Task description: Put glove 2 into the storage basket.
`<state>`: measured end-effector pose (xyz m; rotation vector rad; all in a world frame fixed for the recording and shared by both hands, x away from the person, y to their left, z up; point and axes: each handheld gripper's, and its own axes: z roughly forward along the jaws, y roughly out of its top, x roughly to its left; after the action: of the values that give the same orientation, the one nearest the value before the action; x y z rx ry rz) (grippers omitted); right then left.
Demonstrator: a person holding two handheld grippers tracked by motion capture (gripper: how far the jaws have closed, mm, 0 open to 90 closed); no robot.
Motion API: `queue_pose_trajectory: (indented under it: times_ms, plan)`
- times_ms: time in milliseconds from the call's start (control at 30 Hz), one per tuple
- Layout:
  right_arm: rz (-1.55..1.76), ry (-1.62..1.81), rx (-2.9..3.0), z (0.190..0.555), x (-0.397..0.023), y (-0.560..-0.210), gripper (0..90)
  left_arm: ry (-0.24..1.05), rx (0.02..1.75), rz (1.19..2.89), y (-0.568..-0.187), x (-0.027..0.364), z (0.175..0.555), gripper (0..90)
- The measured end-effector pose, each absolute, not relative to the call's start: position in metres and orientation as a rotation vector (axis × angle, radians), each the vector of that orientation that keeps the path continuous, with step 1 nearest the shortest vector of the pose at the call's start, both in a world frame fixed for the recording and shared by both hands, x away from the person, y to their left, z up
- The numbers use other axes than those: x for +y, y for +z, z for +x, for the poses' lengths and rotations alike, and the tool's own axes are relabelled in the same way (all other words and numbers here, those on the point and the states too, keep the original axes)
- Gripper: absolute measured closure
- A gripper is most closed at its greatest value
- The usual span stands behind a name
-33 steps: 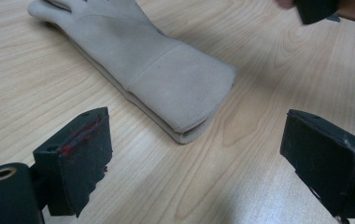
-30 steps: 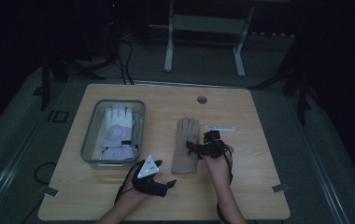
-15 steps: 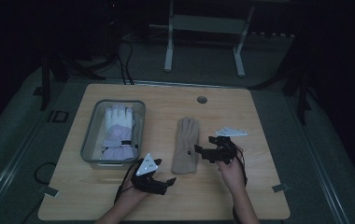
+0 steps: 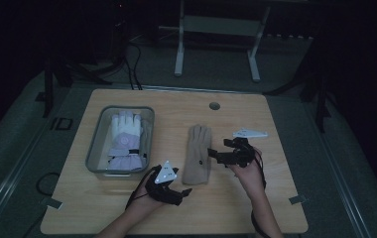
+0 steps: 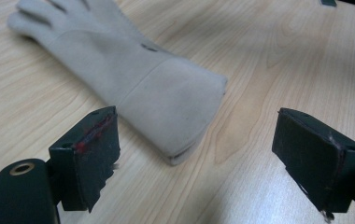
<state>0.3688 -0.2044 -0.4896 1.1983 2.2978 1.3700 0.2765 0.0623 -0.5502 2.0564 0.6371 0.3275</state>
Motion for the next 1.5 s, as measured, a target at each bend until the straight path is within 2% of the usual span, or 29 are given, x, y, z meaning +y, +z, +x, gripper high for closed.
queue_pose_trajectory:
  times_ms: [100,200,300,400,667,833,1100,1167,1300,1367,1467,1500]
  plan:
    - [1.227,1.344,2.327,0.374,-0.197,-0.493,11.2,0.354,0.591,2.079,-0.546,0.055,0.278,16.4]
    - [1.239,1.324,2.324,0.381,-0.195,-0.496,15.4,0.369,0.538,2.099,-0.543,0.049,0.281,17.9]
    - [1.278,1.304,2.321,0.393,-0.194,-0.497,20.5,0.308,0.499,2.149,-0.542,0.042,0.287,18.2]
    - [1.3,1.277,2.316,0.406,-0.192,-0.498,22.1,0.349,0.451,2.192,-0.543,0.035,0.288,19.8]
    - [1.393,1.191,2.33,0.433,-0.177,-0.516,24.5,0.352,0.473,2.249,-0.552,0.028,0.302,21.8]
    - [1.456,1.128,2.355,0.44,-0.17,-0.535,24.8,0.324,0.474,2.277,-0.555,0.028,0.307,31.0]
    - [1.474,1.082,2.394,0.441,-0.166,-0.546,31.1,0.35,0.472,2.346,-0.564,0.024,0.308,34.6]
    - [1.478,1.067,2.409,0.441,-0.166,-0.547,36.4,0.361,0.471,2.352,-0.563,0.024,0.309,38.4]
    - [1.487,1.073,2.44,0.441,-0.166,-0.546,56.9,0.378,0.473,2.375,-0.561,0.024,0.311,48.6]
    - [1.493,1.069,2.452,0.441,-0.165,-0.546,63.6,0.39,0.467,2.383,-0.56,0.022,0.311,54.9]
    - [1.488,1.074,2.471,0.44,-0.163,-0.545,68.2,0.453,0.487,2.395,-0.559,0.02,0.311,73.8]
    - [1.486,1.07,2.47,0.44,-0.162,-0.545,69.1,0.447,0.491,2.399,-0.558,0.019,0.312,76.7]
